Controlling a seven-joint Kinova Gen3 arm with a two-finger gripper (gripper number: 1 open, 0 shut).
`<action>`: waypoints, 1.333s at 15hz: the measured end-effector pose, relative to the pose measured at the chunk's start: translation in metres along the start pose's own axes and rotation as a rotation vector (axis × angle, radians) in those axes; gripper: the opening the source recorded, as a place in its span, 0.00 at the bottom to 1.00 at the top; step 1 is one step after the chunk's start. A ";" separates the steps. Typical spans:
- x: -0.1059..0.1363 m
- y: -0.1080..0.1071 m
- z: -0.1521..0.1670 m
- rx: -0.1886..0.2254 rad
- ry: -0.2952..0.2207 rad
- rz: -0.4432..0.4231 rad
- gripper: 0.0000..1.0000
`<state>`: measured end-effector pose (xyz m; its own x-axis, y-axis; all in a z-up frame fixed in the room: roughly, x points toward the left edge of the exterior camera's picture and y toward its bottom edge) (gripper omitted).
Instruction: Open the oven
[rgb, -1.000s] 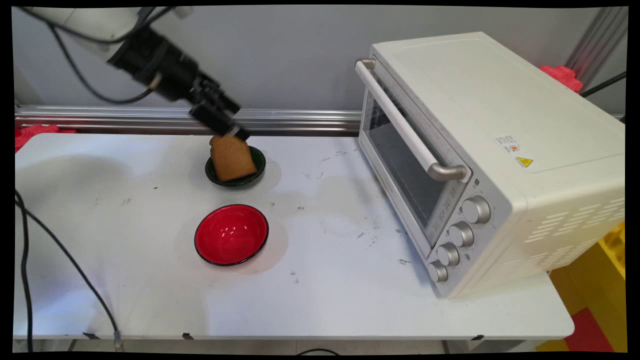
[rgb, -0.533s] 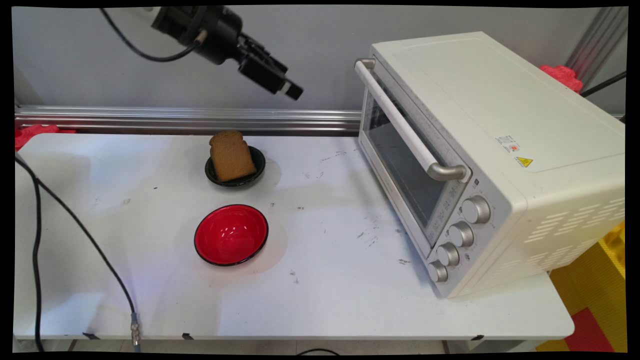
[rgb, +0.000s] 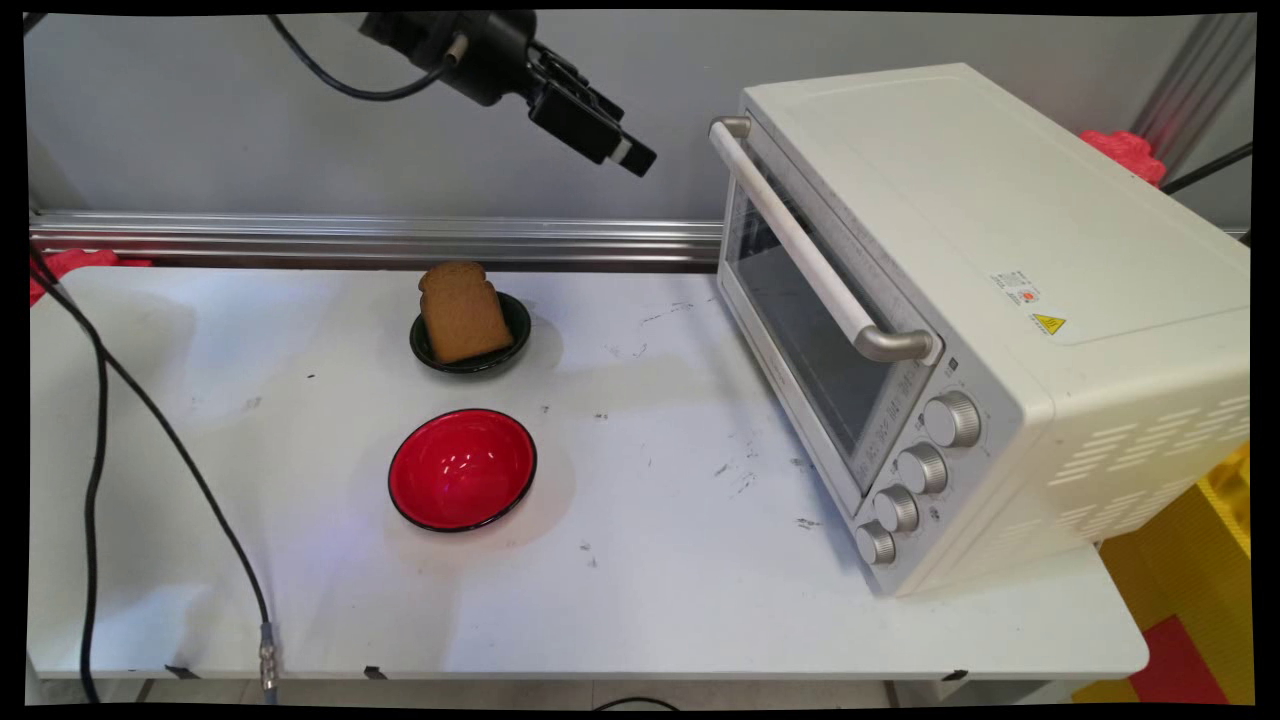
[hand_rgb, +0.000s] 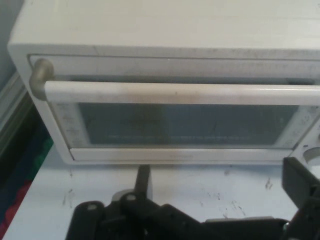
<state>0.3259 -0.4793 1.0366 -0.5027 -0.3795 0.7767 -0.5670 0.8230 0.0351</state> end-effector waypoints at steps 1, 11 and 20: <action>0.002 -0.001 0.003 -0.004 -0.004 0.011 1.00; 0.014 -0.007 0.020 -0.030 -0.041 0.047 0.00; 0.059 -0.004 0.054 -0.040 -0.057 0.037 0.00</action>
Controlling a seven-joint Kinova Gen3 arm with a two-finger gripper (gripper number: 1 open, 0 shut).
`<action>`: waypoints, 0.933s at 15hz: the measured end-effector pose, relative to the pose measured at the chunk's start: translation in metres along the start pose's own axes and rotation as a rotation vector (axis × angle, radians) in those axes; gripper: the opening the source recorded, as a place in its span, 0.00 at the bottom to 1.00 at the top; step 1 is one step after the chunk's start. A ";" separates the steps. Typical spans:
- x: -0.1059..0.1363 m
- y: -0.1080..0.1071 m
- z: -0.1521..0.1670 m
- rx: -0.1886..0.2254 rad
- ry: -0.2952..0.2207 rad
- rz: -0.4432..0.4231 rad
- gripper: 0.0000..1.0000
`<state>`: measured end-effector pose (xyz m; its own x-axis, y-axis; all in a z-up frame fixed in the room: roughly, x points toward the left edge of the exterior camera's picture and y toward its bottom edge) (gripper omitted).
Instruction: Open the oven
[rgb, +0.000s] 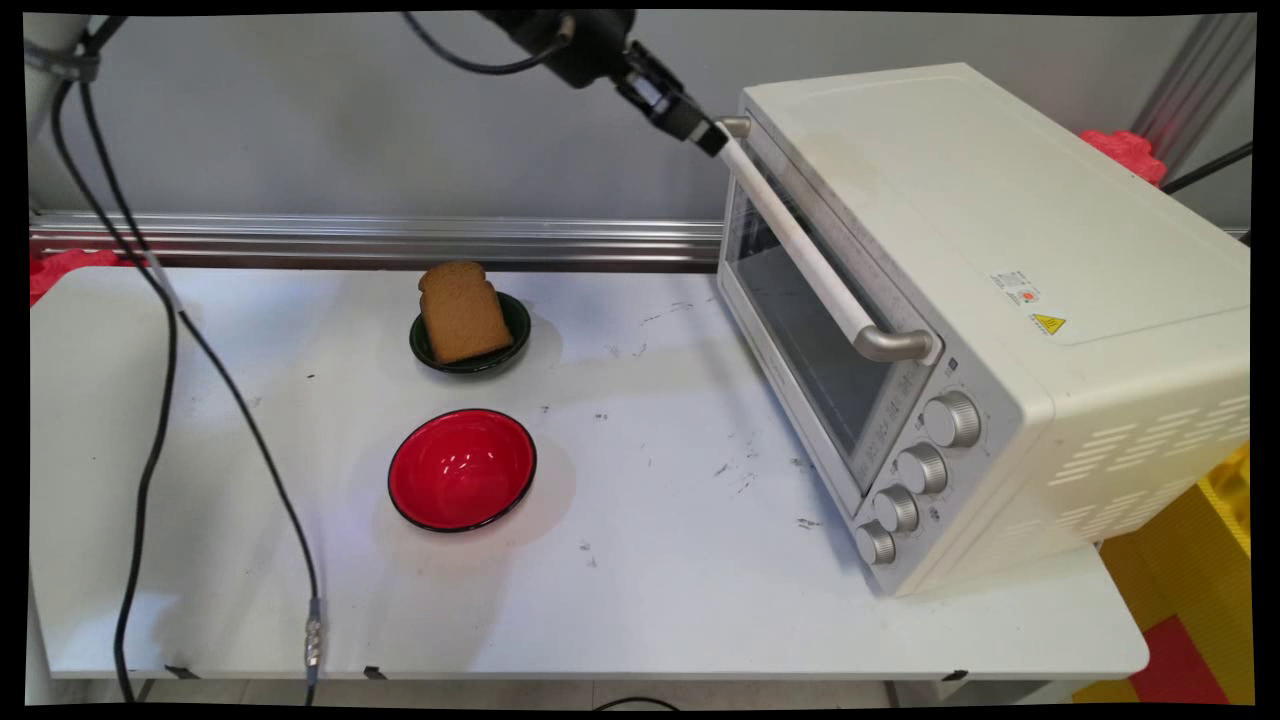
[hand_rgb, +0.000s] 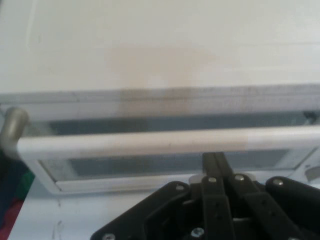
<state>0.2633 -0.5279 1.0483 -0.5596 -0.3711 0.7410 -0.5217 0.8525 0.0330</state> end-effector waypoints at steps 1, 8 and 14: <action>0.006 0.001 0.005 -0.003 -0.002 -0.001 0.00; 0.037 0.011 0.041 -0.021 -0.053 0.012 0.00; 0.043 0.014 0.063 -0.027 -0.103 0.010 0.00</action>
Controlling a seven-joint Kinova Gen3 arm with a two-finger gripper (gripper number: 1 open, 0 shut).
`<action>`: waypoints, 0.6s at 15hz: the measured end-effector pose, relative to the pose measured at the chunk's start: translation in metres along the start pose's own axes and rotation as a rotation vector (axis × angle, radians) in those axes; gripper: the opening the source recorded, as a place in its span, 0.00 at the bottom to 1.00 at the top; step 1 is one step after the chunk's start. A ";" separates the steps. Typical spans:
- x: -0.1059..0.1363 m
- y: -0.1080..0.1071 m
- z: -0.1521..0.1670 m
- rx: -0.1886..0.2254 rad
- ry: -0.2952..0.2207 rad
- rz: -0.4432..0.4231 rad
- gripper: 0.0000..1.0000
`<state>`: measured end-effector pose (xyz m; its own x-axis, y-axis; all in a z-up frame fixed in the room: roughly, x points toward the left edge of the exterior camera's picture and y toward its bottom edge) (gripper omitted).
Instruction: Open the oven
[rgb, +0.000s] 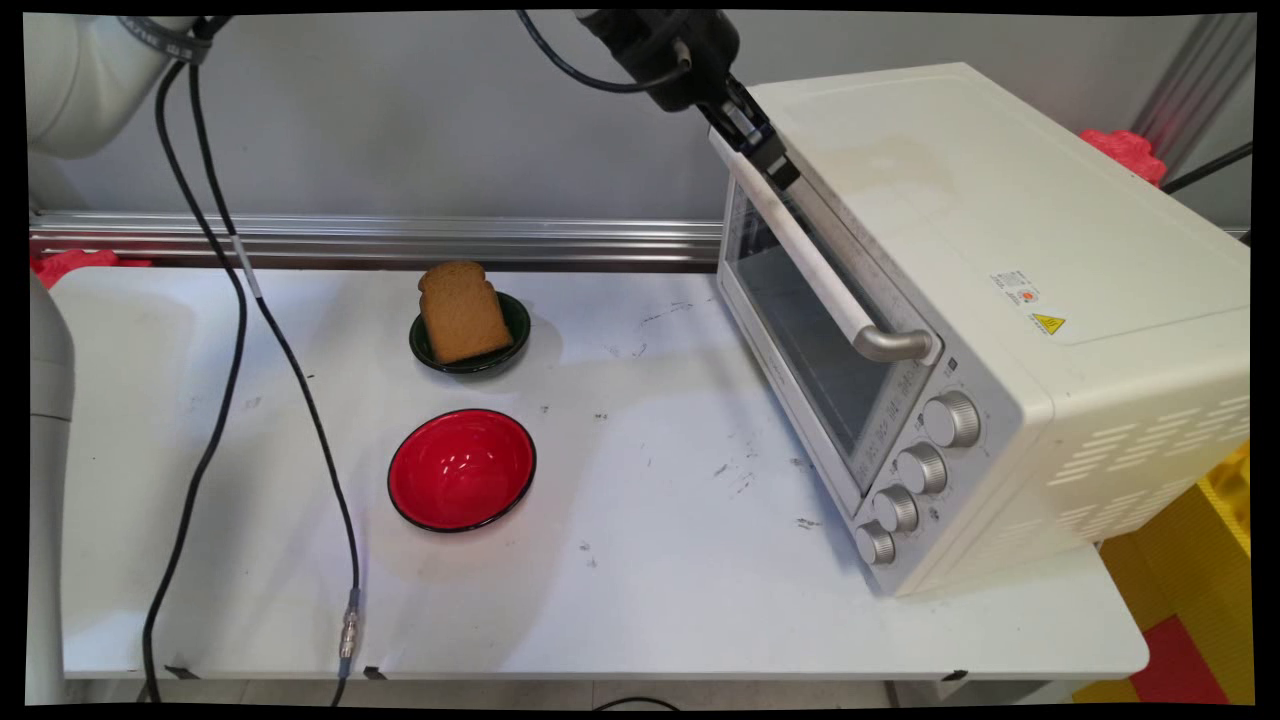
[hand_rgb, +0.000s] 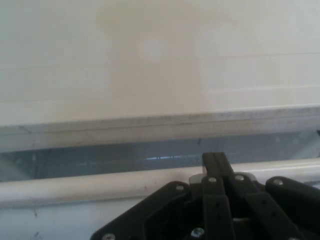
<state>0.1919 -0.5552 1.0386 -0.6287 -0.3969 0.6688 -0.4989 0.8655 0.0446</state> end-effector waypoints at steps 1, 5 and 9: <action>0.001 0.000 0.003 0.000 -0.006 0.000 0.00; 0.003 0.001 0.013 -0.001 -0.023 -0.004 0.00; 0.004 0.000 0.024 0.001 -0.034 -0.009 0.00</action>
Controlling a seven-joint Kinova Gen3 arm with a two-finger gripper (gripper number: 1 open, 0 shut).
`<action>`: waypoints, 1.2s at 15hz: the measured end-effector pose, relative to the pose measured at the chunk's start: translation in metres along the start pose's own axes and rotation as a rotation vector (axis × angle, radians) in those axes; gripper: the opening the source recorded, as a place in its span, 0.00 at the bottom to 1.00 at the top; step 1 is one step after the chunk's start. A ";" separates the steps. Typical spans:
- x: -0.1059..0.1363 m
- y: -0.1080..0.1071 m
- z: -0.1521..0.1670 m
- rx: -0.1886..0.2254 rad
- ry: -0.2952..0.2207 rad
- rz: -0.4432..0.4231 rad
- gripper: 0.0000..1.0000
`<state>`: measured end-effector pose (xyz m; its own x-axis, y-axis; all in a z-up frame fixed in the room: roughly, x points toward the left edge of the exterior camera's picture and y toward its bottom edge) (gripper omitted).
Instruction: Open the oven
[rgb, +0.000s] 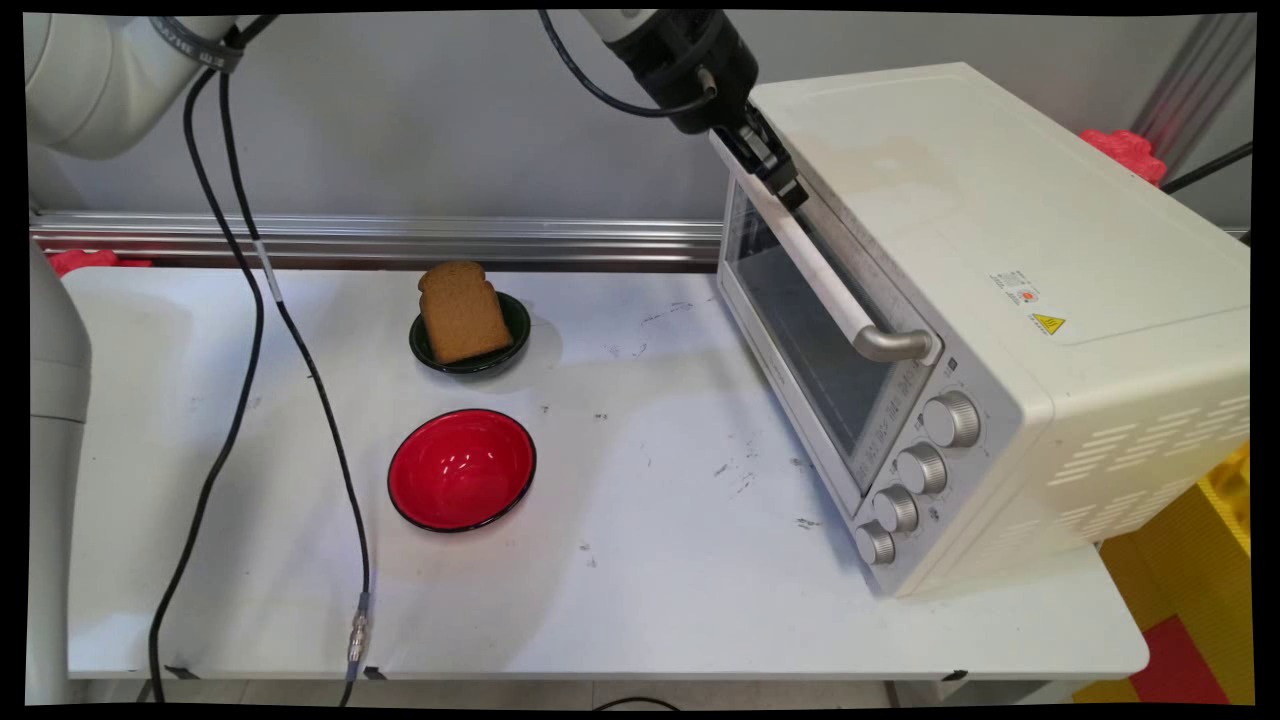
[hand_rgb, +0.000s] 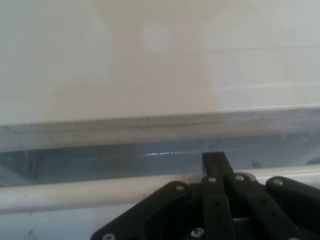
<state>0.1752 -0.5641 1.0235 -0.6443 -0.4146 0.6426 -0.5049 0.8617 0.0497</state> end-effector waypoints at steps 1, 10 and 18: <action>0.000 0.000 0.002 0.001 -0.001 -0.001 0.00; 0.000 -0.002 0.018 0.006 0.003 -0.009 0.00; -0.008 -0.003 0.028 0.003 -0.015 -0.009 0.00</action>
<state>0.1654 -0.5719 0.9966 -0.6485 -0.4266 0.6305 -0.5123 0.8572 0.0531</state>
